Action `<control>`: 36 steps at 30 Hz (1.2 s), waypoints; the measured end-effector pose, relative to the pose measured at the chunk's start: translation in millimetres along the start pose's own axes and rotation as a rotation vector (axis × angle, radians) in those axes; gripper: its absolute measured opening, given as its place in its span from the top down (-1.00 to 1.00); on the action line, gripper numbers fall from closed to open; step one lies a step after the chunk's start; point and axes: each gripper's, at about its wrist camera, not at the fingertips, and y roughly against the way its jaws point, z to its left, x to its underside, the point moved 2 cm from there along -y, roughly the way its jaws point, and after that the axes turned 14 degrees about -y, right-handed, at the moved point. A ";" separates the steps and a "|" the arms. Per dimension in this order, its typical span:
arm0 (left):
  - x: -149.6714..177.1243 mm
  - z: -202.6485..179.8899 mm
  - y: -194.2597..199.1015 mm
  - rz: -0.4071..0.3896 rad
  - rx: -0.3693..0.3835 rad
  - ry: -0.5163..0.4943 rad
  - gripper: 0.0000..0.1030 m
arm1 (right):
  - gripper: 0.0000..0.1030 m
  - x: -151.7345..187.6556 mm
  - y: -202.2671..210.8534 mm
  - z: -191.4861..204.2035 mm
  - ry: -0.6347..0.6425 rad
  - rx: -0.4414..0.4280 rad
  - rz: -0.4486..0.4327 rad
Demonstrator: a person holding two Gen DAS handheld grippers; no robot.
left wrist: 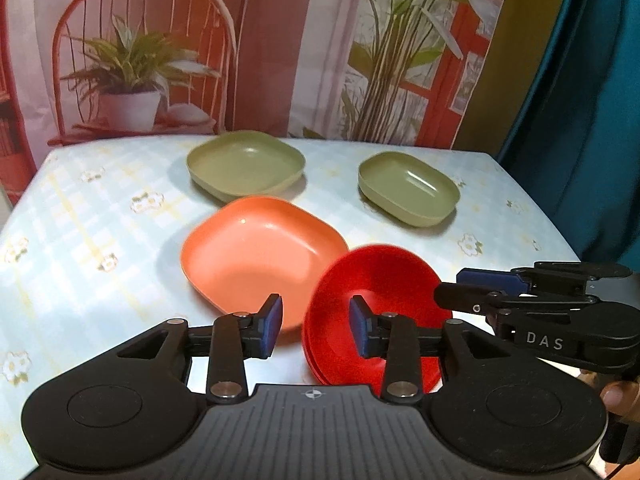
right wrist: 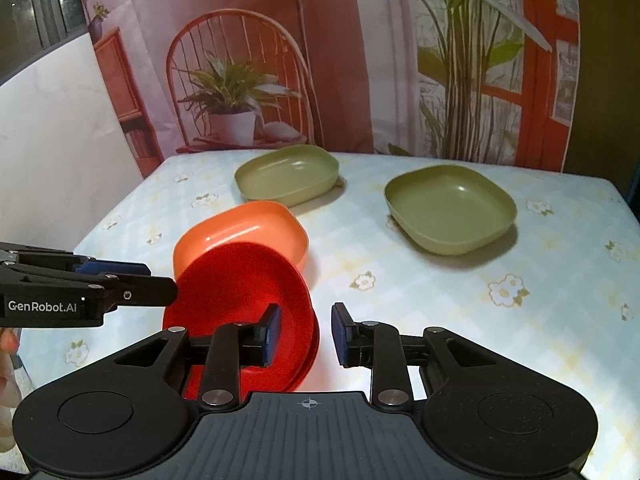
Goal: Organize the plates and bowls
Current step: 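Move the left tool to the rim of an olive-green plate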
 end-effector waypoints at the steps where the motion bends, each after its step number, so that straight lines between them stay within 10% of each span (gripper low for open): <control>1: -2.3 1.9 1.3 -0.005 -0.005 -0.005 0.25 | 0.50 -2.6 -0.2 1.1 0.004 -0.004 -0.002; 36: -131.4 118.8 3.3 -0.181 -0.208 0.002 0.25 | 0.50 -184.4 -44.4 26.1 0.122 -0.051 -0.174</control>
